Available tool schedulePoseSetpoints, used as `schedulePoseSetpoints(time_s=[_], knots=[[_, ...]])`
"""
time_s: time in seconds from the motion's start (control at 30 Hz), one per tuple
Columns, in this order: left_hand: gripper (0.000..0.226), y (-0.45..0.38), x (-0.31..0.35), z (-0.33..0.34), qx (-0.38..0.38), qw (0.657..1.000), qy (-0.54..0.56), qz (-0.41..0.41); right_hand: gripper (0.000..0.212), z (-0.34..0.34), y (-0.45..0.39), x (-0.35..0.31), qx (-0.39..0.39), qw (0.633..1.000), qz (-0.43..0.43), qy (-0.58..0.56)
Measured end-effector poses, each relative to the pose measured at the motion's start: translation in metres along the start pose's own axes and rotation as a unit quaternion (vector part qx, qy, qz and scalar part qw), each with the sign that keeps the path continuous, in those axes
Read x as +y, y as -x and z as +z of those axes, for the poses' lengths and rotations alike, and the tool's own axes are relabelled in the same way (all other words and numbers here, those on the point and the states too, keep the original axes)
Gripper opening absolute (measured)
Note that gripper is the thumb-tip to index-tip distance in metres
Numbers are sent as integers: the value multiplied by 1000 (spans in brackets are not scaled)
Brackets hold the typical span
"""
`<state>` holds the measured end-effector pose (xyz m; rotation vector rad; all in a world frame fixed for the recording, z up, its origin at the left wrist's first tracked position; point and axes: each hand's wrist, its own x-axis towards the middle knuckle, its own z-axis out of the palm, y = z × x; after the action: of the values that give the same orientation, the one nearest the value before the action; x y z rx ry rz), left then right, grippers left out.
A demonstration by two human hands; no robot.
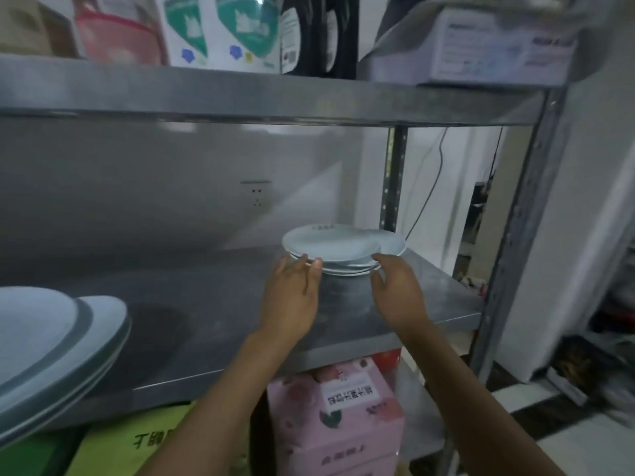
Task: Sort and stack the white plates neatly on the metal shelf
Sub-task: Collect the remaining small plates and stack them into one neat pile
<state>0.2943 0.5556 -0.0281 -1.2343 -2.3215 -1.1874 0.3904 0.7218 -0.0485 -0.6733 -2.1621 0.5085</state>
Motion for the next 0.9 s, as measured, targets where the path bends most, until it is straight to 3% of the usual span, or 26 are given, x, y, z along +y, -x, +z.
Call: schedulePoseSetpoints(time_s=[0.23, 0.43, 0.53, 0.7, 0.83, 0.9], knots=[[73, -8, -17, 31, -25, 996, -74, -49, 43, 32, -25, -13, -59, 994, -67, 68], [71, -7, -29, 30, -34, 995, -63, -74, 46, 46, -39, -23, -108, 976, -74, 173], [70, -7, -33, 25, -36, 994, -58, -84, 32, 49, -42, -27, -92, 975, -84, 185], [68, -10, -37, 16, -34, 996, -33, -79, 29, 49, -43, -33, -76, 976, -95, 179], [66, -10, -36, 4, -28, 998, -12, -56, 27, 49, -46, -37, -37, 981, -136, 135], [64, -10, -34, -4, -18, 999, -1, -43, 23, 44, -42, -38, 3, 991, -114, 68]])
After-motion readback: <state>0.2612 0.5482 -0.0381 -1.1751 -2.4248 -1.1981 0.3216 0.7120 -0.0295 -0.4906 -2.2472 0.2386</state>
